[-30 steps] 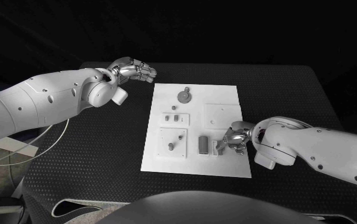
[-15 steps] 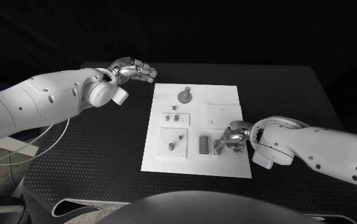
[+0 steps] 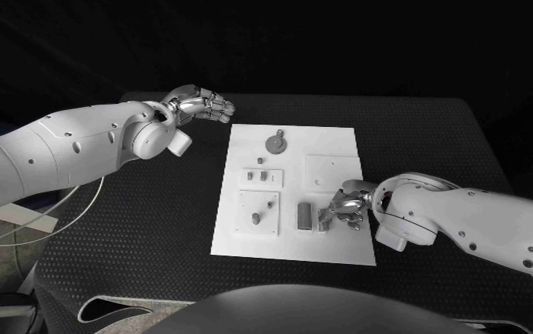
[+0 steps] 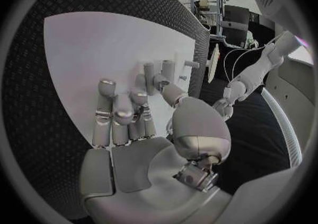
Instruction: Assemble the parts on the task board
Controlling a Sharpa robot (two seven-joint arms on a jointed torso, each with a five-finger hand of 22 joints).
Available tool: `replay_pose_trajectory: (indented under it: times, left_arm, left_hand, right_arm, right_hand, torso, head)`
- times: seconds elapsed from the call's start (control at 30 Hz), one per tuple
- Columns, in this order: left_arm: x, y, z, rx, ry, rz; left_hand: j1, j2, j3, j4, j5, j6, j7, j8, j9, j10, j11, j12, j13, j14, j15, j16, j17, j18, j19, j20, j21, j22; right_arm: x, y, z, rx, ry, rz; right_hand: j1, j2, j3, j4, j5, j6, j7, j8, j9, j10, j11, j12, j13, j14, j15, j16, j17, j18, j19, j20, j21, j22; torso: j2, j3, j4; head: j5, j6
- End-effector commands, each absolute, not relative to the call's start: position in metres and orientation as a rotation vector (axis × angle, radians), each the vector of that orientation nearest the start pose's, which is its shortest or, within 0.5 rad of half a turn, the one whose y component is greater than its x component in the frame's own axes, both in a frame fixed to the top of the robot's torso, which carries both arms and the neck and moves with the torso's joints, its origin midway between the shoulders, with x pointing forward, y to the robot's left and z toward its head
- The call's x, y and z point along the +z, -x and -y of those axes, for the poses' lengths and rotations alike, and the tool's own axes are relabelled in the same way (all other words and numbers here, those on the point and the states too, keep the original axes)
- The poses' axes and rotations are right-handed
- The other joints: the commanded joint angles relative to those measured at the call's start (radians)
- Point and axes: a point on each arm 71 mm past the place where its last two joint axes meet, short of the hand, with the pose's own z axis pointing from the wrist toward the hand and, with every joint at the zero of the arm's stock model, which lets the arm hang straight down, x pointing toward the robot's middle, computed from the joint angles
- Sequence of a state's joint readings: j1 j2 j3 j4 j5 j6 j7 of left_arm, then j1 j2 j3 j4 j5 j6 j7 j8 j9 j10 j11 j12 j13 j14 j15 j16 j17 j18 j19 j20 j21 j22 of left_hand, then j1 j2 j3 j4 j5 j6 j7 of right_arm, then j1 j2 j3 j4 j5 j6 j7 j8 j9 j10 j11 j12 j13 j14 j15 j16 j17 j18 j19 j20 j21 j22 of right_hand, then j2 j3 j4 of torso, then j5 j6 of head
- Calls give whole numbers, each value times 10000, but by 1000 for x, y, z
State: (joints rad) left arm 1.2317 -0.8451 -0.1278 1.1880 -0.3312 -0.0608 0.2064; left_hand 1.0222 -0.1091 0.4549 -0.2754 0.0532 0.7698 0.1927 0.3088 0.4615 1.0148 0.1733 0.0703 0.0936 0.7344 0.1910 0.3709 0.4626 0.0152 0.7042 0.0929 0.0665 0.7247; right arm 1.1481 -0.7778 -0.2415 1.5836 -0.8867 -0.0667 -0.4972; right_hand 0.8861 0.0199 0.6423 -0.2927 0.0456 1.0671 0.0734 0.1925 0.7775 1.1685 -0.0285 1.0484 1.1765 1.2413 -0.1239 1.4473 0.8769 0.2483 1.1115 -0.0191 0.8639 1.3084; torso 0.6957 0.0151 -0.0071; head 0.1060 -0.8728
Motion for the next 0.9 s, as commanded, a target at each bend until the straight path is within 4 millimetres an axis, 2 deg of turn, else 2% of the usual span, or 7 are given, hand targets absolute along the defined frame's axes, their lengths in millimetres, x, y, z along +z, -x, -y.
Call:
replay_pose_trajectory:
  times: [0.03,0.37,0.5,0.73,0.9]
  left_arm:
    - [-219,-527,-304,-11799,8747,-17506]
    - [-219,-526,-304,-11794,8752,-17512]
    - [-219,-526,-304,-11791,8754,-17514]
    - [-218,-526,-305,-11788,8749,-17514]
    - [-218,-526,-305,-11786,8746,-17512]
  left_hand:
    - [-25,-67,11,50,-36,1,11,46,-5,5,-25,61,-12,23,53,-41,13,5,-5,35,38,-15]
    - [-26,-68,11,51,-36,0,14,46,-5,6,-25,61,-16,25,53,-43,15,6,-5,35,38,-16]
    - [-26,-68,11,51,-36,0,14,46,-5,6,-24,61,-17,25,53,-43,16,6,-5,35,38,-17]
    - [-27,-68,11,51,-36,0,16,46,-6,7,-24,61,-19,25,54,-44,17,6,-5,35,38,-18]
    - [-26,-68,11,51,-36,-1,17,46,-6,7,-24,61,-21,25,54,-45,18,6,-5,35,38,-18]
  right_arm:
    - [-309,-411,176,5240,-3461,-24958]
    - [-310,-411,174,5257,-3276,-25139]
    - [-311,-410,173,5268,-3249,-25201]
    - [-311,-411,174,5250,-3319,-25148]
    - [-311,-411,174,5263,-3300,-25170]
  right_hand:
    - [258,234,41,-15,34,-20,72,-39,-18,60,-15,38,-17,147,-101,14,-17,135,52,21,19,160]
    - [-407,-503,-72,162,32,-43,111,-119,-124,5,22,-25,-73,122,-71,-61,-58,135,100,63,-59,88]
    - [-492,-612,-74,207,33,-60,119,-136,-139,-8,29,-34,-79,115,-67,-70,-62,135,102,68,-73,79]
    - [-918,-1190,71,725,31,-116,147,-201,-208,-72,56,-59,-102,74,-42,-115,-79,135,117,69,-149,43]
    - [-1009,-1368,146,875,31,-148,157,-224,-230,-98,65,-59,-107,56,-36,-127,-82,135,110,60,-171,45]
  torso:
    - [-2,4,-1]
    - [1,8,-5]
    - [1,8,-5]
    - [-2,4,0]
    - [-1,2,-2]
  head:
    - [6,2]
    - [15,2]
    - [18,2]
    - [24,2]
    - [25,2]
